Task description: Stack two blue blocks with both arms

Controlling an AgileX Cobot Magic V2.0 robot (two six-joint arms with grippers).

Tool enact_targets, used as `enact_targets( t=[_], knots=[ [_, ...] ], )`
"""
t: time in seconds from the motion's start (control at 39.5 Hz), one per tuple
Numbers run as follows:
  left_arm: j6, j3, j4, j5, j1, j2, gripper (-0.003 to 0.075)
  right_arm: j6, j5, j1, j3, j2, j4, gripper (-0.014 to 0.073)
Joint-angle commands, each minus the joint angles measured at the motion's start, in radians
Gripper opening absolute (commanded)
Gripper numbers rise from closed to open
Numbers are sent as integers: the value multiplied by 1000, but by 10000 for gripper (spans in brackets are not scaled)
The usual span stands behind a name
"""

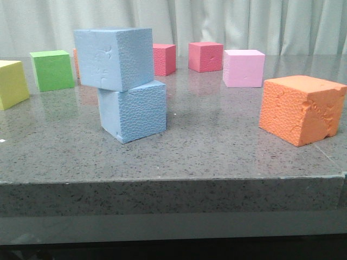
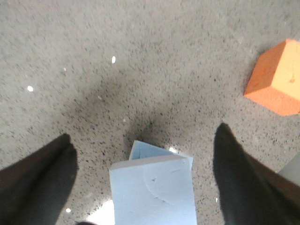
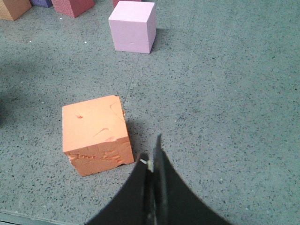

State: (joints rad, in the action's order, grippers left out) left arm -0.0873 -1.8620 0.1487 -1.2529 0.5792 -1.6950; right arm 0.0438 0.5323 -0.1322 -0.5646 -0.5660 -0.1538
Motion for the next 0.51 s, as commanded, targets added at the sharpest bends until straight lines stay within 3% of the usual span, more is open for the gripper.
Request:
enact_targets(
  t=[0.0,0.23,0.48],
  knots=[
    [3,-54,10,-21,6,45,393,10,-67,4,-27,1,-9,-61],
    [0,-61,4,-21,6,77,-22,10,-65,4,-27,1,-9,-61],
    [0,-45,-30,-21,6,178,-20,10,-65,4,-27,1,-9,-61]
  ],
)
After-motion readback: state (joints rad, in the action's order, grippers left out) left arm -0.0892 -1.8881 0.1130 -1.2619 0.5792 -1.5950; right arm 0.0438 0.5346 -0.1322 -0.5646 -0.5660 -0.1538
